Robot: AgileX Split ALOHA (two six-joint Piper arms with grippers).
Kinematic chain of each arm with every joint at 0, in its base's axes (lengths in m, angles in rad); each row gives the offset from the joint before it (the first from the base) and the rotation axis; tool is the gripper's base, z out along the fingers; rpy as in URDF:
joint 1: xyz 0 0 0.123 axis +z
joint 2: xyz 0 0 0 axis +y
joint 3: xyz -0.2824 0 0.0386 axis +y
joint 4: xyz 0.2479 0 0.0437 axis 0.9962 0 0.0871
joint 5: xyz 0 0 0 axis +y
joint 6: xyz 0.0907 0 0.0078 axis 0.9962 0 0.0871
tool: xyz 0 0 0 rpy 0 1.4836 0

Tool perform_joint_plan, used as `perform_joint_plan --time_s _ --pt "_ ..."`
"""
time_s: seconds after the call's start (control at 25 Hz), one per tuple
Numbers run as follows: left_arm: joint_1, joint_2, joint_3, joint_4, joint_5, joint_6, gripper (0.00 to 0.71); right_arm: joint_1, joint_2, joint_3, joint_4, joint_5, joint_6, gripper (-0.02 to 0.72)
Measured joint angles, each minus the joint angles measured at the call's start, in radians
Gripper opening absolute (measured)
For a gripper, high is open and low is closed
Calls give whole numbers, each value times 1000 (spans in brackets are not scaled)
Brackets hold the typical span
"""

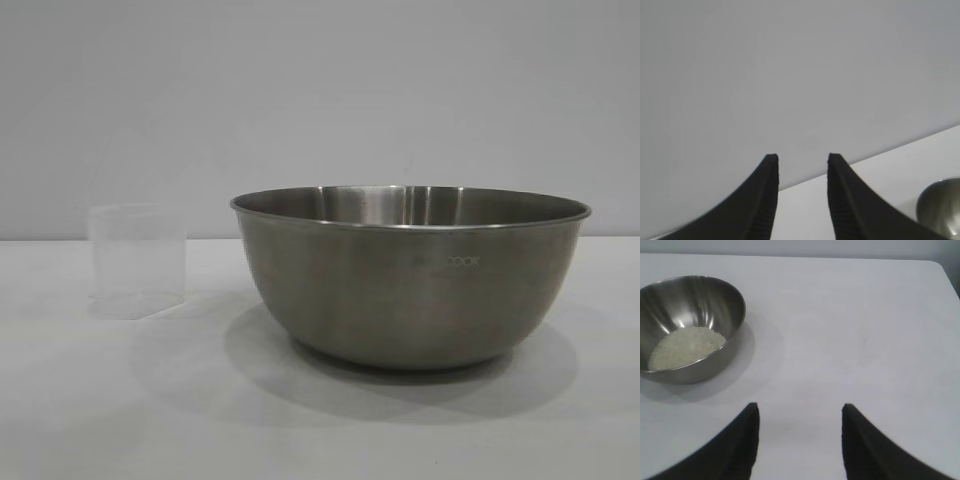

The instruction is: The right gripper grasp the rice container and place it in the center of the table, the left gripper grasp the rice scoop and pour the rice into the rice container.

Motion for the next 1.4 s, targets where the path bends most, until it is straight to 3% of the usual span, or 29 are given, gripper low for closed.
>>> perform_joint_plan --time_s 0.12,0.2,0.36,0.48,0.52,0.6,0.72,1.0,1.24,1.4 --pt "0 -6 0 -305 21 248 195 0 0 0 0 0 0 360" --pt "-13 -25 -2 -468 103 408 195 0 0 0 0 0 0 360" --pt "-97 -73 -30 -820 455 848 195 0 0 0 0 0 0 360" --pt "-160 -115 -38 -986 635 1004 195 0 0 0 0 0 0 360" --pt "-160 -115 -38 -986 635 1004 195 0 0 0 0 0 0 360" --pt "-194 -153 -39 -1061 735 1035 195 0 0 0 0 0 0 360" --pt "-241 -246 -48 -1165 1021 1072 195 0 0 0 0 0 0 360" --pt "-252 -411 -60 -1285 1430 1282 195 0 0 0 0 0 0 360" --pt "-252 -513 -71 -1368 1599 1348 195 0 0 0 0 0 0 360" --pt "-252 -557 -71 -1416 1628 1382 195 0 0 0 0 0 0 360"
